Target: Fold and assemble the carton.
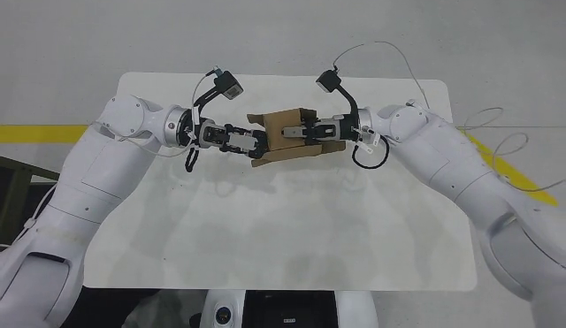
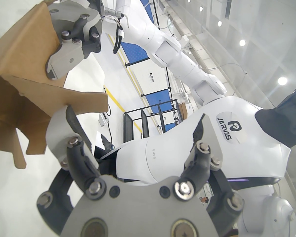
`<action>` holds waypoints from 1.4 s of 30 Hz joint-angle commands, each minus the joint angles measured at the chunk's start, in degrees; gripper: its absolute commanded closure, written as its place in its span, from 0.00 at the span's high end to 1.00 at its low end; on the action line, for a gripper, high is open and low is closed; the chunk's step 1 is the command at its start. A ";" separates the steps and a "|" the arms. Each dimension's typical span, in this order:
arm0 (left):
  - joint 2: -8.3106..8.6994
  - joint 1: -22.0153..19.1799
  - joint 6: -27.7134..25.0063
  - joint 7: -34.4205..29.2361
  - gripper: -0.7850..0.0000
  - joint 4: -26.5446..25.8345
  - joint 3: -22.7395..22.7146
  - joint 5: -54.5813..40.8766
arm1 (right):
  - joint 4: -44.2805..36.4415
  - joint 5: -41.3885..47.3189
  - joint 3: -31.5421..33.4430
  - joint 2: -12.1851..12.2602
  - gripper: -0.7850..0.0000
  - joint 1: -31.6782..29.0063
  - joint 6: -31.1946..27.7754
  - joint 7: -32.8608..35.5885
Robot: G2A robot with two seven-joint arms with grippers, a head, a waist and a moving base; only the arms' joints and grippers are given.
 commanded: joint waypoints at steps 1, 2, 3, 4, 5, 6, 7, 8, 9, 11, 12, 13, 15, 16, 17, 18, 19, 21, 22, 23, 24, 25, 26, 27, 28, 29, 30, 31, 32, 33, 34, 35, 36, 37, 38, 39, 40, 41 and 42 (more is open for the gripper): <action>-0.16 0.01 -0.07 0.07 1.00 0.28 -0.02 0.09 | 0.06 -0.42 0.03 -0.35 0.00 0.05 -0.21 -0.21; -0.21 0.02 -0.09 0.09 1.00 0.31 -0.03 0.04 | 0.11 -0.55 0.05 -0.46 0.00 0.06 -0.28 -0.28; -0.29 0.03 -0.08 0.08 1.00 0.35 0.00 0.07 | 0.09 -0.67 0.08 -0.61 0.00 0.07 -0.39 -0.39; -0.37 0.04 -0.12 0.12 1.00 0.49 0.02 0.15 | 0.07 -0.83 0.11 -0.76 0.00 0.08 -0.48 -0.48; -0.44 0.05 -0.17 0.17 1.00 0.64 0.03 0.21 | 0.06 -1.04 0.12 -0.89 0.00 0.11 -0.56 -0.56; -0.54 0.04 -0.20 0.20 1.00 0.82 0.01 0.17 | 0.03 -1.18 0.16 -1.05 0.00 0.10 -0.70 -0.70; -0.61 0.04 -0.22 0.22 1.00 0.91 -0.02 0.18 | 0.05 -1.27 0.18 -1.16 0.00 0.08 -0.74 -0.74; -0.65 0.03 -0.23 0.23 1.00 0.98 -0.04 0.21 | 0.08 -1.38 0.20 -1.22 0.00 0.10 -0.78 -0.78; -0.73 0.02 -0.20 0.20 1.00 1.18 -0.11 0.21 | 0.16 -1.66 0.22 -1.33 0.00 0.13 -0.83 -0.83; -0.81 -0.03 -0.21 0.21 1.00 1.38 -0.19 0.39 | 0.17 -1.83 0.28 -1.44 0.00 0.14 -0.90 -0.91; -0.88 -0.04 -0.20 0.20 1.00 1.46 -0.24 0.47 | 0.26 -1.97 0.34 -1.50 0.00 0.13 -0.98 -0.98; -0.93 -0.04 -0.22 0.22 1.00 1.54 -0.30 0.51 | 0.32 -2.11 0.38 -1.54 0.00 0.11 -1.06 -1.06; -1.03 -0.02 -0.17 0.17 1.00 1.70 -0.40 0.53 | 0.40 -2.41 0.44 -1.62 0.00 0.02 -1.23 -1.23; -1.06 -0.01 -0.17 0.17 1.00 1.73 -0.44 0.56 | 0.48 -2.48 0.46 -1.63 0.00 -0.04 -1.28 -1.29; -1.10 -0.02 -0.14 0.14 1.00 1.75 -0.51 0.60 | 0.74 -2.53 0.52 -1.62 0.00 -0.15 -1.36 -1.37; -1.13 -0.01 -0.05 0.06 1.00 1.77 -0.67 0.53 | 1.25 -2.56 0.68 -1.55 0.00 -0.23 -1.48 -1.49; -1.15 0.03 -0.02 0.03 1.00 1.82 -0.83 0.42 | 1.66 -2.51 0.85 -1.47 0.00 -0.27 -1.58 -1.58; -1.17 0.17 0.07 -0.07 1.00 1.83 -1.12 0.36 | 2.37 -2.64 1.22 -1.22 0.00 -0.31 -1.80 -1.81; -1.17 0.28 0.08 -0.08 1.00 1.84 -1.26 0.38 | 2.38 -2.85 1.31 -1.07 0.00 -0.37 -1.84 -1.85; -1.18 0.40 0.10 -0.10 1.00 1.83 -1.37 0.46 | 2.47 -3.00 1.43 -0.89 0.00 -0.44 -1.86 -1.86; -1.18 0.55 0.12 -0.12 1.00 1.84 -1.46 0.53 | 2.45 -3.17 1.53 -0.70 0.00 -0.53 -1.85 -1.86; -1.18 0.69 0.20 -0.20 1.00 2.04 -1.55 0.65 | 2.37 -3.25 1.63 -0.48 0.00 -0.69 -1.88 -1.88; -1.18 0.78 0.19 -0.19 1.00 2.27 -1.66 0.78 | 2.31 -3.24 1.76 -0.23 0.00 -0.84 -1.88 -1.88; -1.19 0.85 0.15 -0.15 1.00 2.53 -1.74 0.96 | 2.24 -3.15 1.94 0.02 0.00 -0.98 -1.90 -1.90; -1.20 0.89 0.09 -0.09 1.00 2.72 -1.79 1.05 | 2.12 -3.15 2.02 0.20 0.00 -1.11 -1.89 -1.90; -1.25 0.90 0.02 -0.02 1.00 3.10 -1.83 1.34 | 1.92 -3.14 2.22 0.56 0.00 -1.30 -1.87 -1.87; -1.29 0.90 -0.03 0.03 1.00 3.45 -1.84 1.53 | 1.67 -3.11 2.37 0.81 0.00 -1.46 -1.89 -1.89; -1.32 0.90 -0.09 0.09 1.00 3.65 -1.85 1.57 | 1.46 -3.08 2.46 0.97 0.00 -1.58 -1.86 -1.86; -1.37 0.87 -0.10 0.10 1.00 3.94 -1.83 1.74 | 1.11 -3.11 2.58 1.21 0.00 -1.72 -1.80 -1.80; -1.42 0.82 -0.16 0.16 1.00 4.35 -1.84 1.99 | 0.51 -3.25 2.71 1.51 0.00 -1.89 -1.70 -1.70; -1.46 0.81 -0.18 0.18 1.00 4.57 -1.85 2.01 | 0.25 -3.55 2.73 1.66 0.00 -1.89 -1.60 -1.60; -1.50 0.78 -0.19 0.19 1.00 4.87 -1.89 2.06 | -0.31 -4.11 2.71 1.88 0.00 -1.90 -1.49 -1.50; -1.53 0.72 -0.20 0.20 1.00 5.09 -1.93 2.15 | -0.95 -4.33 2.69 2.09 0.00 -2.02 -1.39 -1.40; -1.56 0.68 -0.21 0.21 1.00 5.37 -2.00 2.14 | -1.59 -4.57 2.63 2.30 0.00 -2.08 -1.15 -1.15; -1.60 0.63 -0.20 0.20 1.00 5.53 -2.06 2.16 | -2.19 -4.81 2.57 2.51 0.00 -2.11 -0.95 -0.95; -1.63 0.59 -0.19 0.19 1.00 5.79 -2.14 2.16 | -3.00 -4.80 2.53 2.77 0.00 -2.24 -0.73 -0.73; -1.65 0.57 -0.18 0.18 1.00 5.87 -2.18 2.16 | -3.39 -4.86 2.49 2.89 0.00 -2.27 -0.61 -0.61; -1.69 0.54 -0.14 0.14 1.00 5.95 -2.23 2.18 | -3.92 -4.90 2.45 3.07 0.00 -2.34 -0.48 -0.48; -1.72 0.52 -0.16 0.16 1.00 6.04 -2.29 2.20 | -4.49 -4.93 2.35 3.23 0.00 -2.41 -0.25 -0.25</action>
